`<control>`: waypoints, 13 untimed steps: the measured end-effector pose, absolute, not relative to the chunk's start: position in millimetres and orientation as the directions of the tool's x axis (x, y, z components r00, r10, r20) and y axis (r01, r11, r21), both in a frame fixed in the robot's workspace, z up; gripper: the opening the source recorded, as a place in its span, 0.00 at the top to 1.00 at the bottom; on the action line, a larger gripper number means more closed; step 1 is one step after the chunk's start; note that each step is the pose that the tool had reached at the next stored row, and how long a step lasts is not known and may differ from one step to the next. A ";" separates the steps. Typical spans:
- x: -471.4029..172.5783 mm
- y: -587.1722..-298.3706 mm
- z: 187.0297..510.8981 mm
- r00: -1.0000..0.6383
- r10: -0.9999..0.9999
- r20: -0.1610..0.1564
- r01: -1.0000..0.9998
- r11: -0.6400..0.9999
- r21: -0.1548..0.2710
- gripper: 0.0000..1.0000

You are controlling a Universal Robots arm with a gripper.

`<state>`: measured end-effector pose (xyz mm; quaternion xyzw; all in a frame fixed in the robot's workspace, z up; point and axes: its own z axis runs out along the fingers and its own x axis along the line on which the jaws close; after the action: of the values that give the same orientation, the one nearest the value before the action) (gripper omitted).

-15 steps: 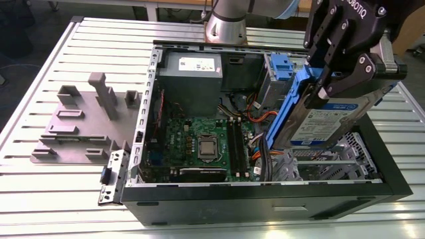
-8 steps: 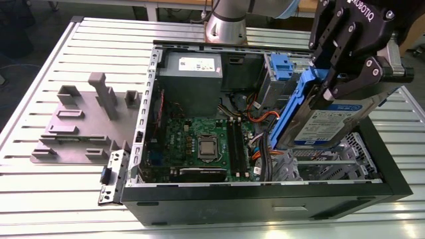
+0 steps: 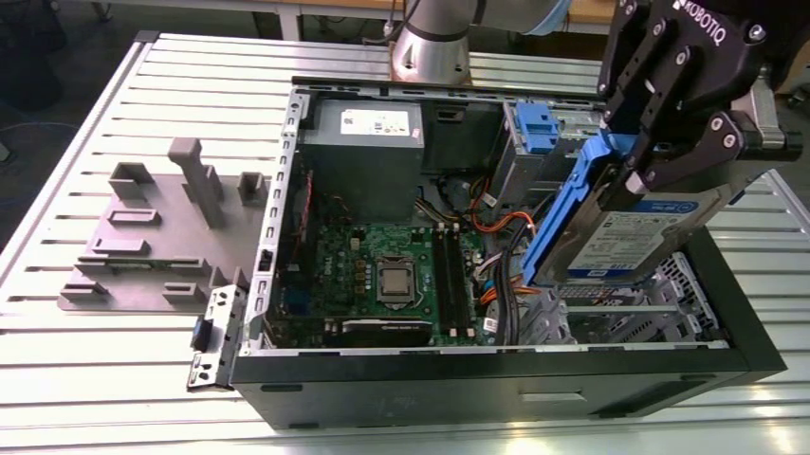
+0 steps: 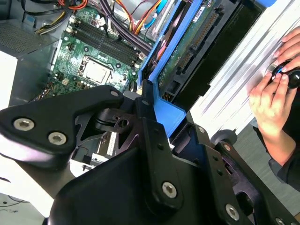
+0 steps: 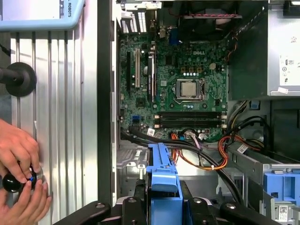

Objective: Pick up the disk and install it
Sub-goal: 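Pick up the disk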

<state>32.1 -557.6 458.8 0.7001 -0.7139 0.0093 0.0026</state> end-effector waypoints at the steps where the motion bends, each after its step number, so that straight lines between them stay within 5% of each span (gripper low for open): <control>1: 33.9 -557.6 458.6 -0.019 -1.000 0.017 -1.000 0.019 -0.009 0.64; 13: 51.7 -558.5 455.7 -0.004 -1.000 0.018 -1.000 0.004 -0.004 0.64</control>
<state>51.7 -558.5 455.7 0.7055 -0.7086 0.0078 0.0050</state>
